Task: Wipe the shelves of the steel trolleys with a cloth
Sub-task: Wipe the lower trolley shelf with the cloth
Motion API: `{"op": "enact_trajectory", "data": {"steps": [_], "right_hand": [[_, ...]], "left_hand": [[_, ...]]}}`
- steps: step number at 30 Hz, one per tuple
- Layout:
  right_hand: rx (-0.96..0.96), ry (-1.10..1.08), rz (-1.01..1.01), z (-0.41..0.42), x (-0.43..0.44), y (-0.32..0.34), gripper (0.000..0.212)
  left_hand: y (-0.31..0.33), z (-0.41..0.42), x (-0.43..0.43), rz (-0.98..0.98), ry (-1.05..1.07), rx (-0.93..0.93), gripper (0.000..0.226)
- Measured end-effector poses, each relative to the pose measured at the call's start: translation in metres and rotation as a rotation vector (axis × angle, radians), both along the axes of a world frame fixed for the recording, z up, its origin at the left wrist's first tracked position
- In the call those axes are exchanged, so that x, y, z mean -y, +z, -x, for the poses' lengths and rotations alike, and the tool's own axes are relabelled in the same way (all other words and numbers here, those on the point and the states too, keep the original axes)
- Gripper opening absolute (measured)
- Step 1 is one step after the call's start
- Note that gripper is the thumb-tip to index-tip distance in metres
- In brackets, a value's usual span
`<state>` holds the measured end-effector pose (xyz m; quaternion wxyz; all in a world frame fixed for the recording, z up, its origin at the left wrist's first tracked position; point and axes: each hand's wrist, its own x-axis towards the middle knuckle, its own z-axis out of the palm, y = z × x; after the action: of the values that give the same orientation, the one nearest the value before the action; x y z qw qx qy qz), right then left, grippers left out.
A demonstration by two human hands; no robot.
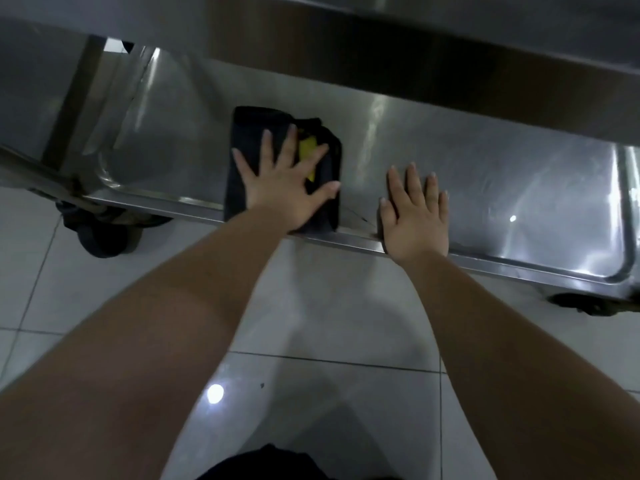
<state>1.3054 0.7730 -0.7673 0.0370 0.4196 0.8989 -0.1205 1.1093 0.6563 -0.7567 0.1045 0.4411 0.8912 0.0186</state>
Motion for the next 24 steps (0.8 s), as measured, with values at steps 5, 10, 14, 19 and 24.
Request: {"op": "enact_trajectory", "data": {"steps": [5,10,14,19,24], "right_hand": [[0.0,-0.02,-0.038,0.005,0.004,0.001,0.058],[-0.014,-0.021,-0.033,0.005,0.004,0.001,0.055],[-0.067,-0.069,-0.002,0.001,0.001,0.002,0.058],[-0.041,-0.028,-0.001,-0.002,0.0,0.001,0.059],[0.068,-0.022,-0.02,0.005,0.004,0.0,0.063]], "left_hand": [[0.002,0.059,0.033,0.1,0.157,-0.03,0.074],[0.004,-0.011,-0.014,0.059,0.021,-0.008,0.07],[0.006,-0.086,-0.05,0.03,-0.203,-0.029,0.059],[0.003,-0.056,-0.034,-0.036,-0.2,-0.041,0.063],[-0.001,0.002,0.014,-0.012,0.003,-0.007,0.064]]}}
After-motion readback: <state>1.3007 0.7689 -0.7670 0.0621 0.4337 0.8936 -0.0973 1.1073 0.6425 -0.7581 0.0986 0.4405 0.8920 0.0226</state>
